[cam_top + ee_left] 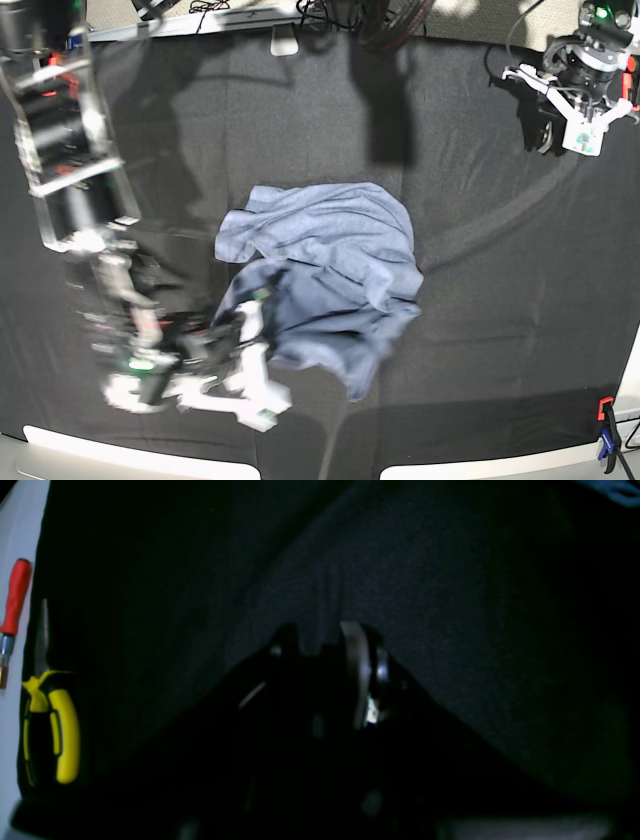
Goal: Layout the t-shirt on the table in an organized manner, then fold the t-shirt properly
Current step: 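Drag the grasped shirt edge with the right gripper away from the pile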
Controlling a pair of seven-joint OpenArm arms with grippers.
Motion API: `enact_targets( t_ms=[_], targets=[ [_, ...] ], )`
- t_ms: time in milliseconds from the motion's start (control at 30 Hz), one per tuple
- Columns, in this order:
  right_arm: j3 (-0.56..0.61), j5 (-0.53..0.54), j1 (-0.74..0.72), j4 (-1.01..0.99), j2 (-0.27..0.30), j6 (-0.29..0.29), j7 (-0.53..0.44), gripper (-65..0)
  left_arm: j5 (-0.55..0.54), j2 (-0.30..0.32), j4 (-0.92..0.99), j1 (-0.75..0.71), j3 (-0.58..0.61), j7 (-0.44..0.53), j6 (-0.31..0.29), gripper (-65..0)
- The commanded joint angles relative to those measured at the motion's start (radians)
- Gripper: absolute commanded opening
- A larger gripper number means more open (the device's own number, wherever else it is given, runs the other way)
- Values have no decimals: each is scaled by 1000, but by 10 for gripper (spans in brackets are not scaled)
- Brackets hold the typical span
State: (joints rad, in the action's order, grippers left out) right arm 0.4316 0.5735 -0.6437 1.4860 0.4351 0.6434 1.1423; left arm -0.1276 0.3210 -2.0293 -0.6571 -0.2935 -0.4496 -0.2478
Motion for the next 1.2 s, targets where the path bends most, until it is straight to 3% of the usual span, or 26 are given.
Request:
enact_targets(
  t_ms=[0, 167, 333, 467, 733, 933, 1000, 1067, 1167],
  targets=[
    [-36, 0, -5, 31, 28, -5, -13, -650, -3, 9, -19, -5, -5, 21, 1, -521],
    [-217, 62, 161, 146, 112, -5, -12, -650, -3, 9, -19, -5, -5, 20, 1, -521],
    [-439, 62, 374, 282, 159, -3, -12, -650, -4, 9, -19, -5, -5, 20, 1, -521],
    [-618, 62, 531, 336, 161, 31, -12, -650, -4, 9, -19, -5, -5, 20, 1, -521],
    [-880, 55, 771, 339, 160, 39, -12, -650, -5, 9, -19, -5, -5, 20, 1, -521],
    [-949, 55, 892, 338, 158, 38, -13, -650, -50, 9, -19, -5, -5, 24, -3, -521],
    [-949, 55, 911, 338, 146, 38, -13, -644, -66, 9, -19, -2, -5, 24, -53, -520],
    [-949, 55, 912, 337, 121, 38, -12, -557, -65, 9, -19, -2, -5, 43, -118, -520],
    [-949, 55, 912, 337, 76, 38, -13, -401, -91, 9, -19, 1, -5, 75, -147, -520]
  ],
)
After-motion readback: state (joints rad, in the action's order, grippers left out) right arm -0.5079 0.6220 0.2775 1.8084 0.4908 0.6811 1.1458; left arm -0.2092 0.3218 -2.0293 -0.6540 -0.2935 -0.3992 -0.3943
